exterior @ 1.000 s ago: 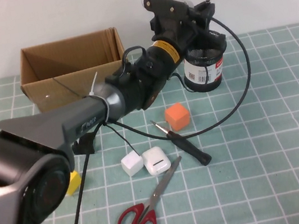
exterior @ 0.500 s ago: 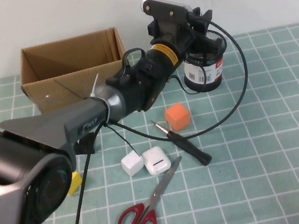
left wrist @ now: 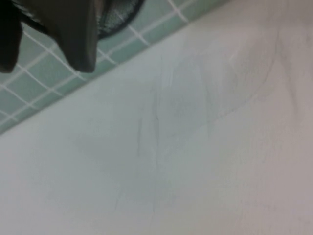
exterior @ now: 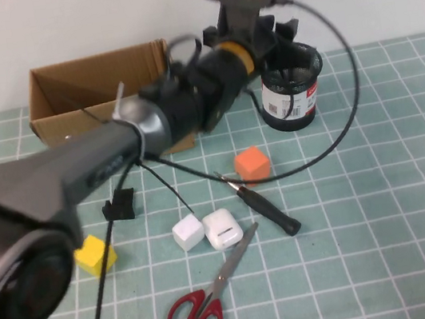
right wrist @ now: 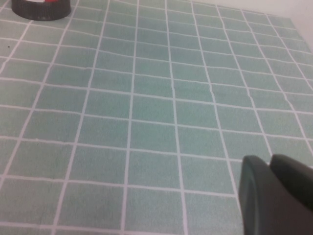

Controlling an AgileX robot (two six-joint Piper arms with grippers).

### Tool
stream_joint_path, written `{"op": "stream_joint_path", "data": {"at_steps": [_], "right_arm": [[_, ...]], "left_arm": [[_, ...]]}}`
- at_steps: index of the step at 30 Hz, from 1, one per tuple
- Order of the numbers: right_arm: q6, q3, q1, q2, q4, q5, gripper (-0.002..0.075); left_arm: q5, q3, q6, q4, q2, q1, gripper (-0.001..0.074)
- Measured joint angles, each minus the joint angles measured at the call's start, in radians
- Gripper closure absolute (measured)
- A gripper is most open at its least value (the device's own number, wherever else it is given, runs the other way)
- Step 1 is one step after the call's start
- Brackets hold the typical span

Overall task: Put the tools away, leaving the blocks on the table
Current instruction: Place the long Screwdriver into the round holder, then pick up the scissors from the table

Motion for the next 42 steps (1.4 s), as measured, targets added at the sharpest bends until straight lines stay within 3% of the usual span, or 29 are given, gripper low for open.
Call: {"op": "stream_joint_path", "data": {"at_steps": [8, 16, 22, 30, 36, 42], "right_arm": [[0.0, 0.0, 0.0, 0.0, 0.0, 0.0, 0.0733], [0.0, 0.0, 0.0, 0.0, 0.0, 0.0, 0.0733], [0.0, 0.0, 0.0, 0.0, 0.0, 0.0, 0.0733], [0.0, 0.0, 0.0, 0.0, 0.0, 0.0, 0.0732], [0.0, 0.0, 0.0, 0.0, 0.0, 0.0, 0.0732], [0.0, 0.0, 0.0, 0.0, 0.0, 0.0, 0.0733]], "left_arm": [[0.468, 0.0, 0.007, -0.011, -0.218, -0.075, 0.0711], [0.948, 0.0, 0.026, -0.071, -0.322, -0.145, 0.0735], [1.212, 0.066, 0.093, -0.143, -0.368, -0.205, 0.0735], [1.295, 0.277, 0.116, -0.169, -0.442, -0.22, 0.0736], [1.295, 0.383, 0.292, -0.264, -0.449, -0.218, 0.0728], [1.301, 0.398, 0.389, -0.331, -0.426, -0.215, 0.0582]]}}
